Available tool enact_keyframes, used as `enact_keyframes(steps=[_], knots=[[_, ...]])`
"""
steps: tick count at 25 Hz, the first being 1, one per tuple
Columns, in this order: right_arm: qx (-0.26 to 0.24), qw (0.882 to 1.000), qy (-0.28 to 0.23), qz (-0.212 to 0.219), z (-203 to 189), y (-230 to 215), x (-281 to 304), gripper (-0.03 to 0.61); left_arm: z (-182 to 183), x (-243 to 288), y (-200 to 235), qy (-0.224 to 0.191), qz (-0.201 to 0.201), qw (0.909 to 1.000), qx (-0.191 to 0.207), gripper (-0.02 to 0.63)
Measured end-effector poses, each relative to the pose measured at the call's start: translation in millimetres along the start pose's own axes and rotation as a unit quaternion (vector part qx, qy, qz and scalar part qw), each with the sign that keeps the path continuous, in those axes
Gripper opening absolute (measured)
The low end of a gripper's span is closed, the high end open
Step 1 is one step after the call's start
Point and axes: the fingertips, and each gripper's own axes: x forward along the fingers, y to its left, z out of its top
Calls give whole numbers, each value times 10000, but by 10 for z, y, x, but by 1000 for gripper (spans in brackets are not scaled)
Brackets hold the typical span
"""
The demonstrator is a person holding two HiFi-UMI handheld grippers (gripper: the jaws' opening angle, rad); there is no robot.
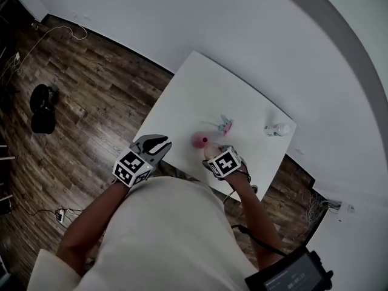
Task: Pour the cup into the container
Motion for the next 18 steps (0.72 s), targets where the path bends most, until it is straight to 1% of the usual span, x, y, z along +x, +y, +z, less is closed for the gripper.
enact_keyframes(steps=[14, 18], knots=[[-171, 9990, 394, 99, -35, -60, 48, 374, -82, 16, 30, 33, 100, 9999, 49, 64], [-246, 9982, 523, 144, -37, -79, 16, 374, -56, 27, 30, 30, 123, 9999, 53, 64]])
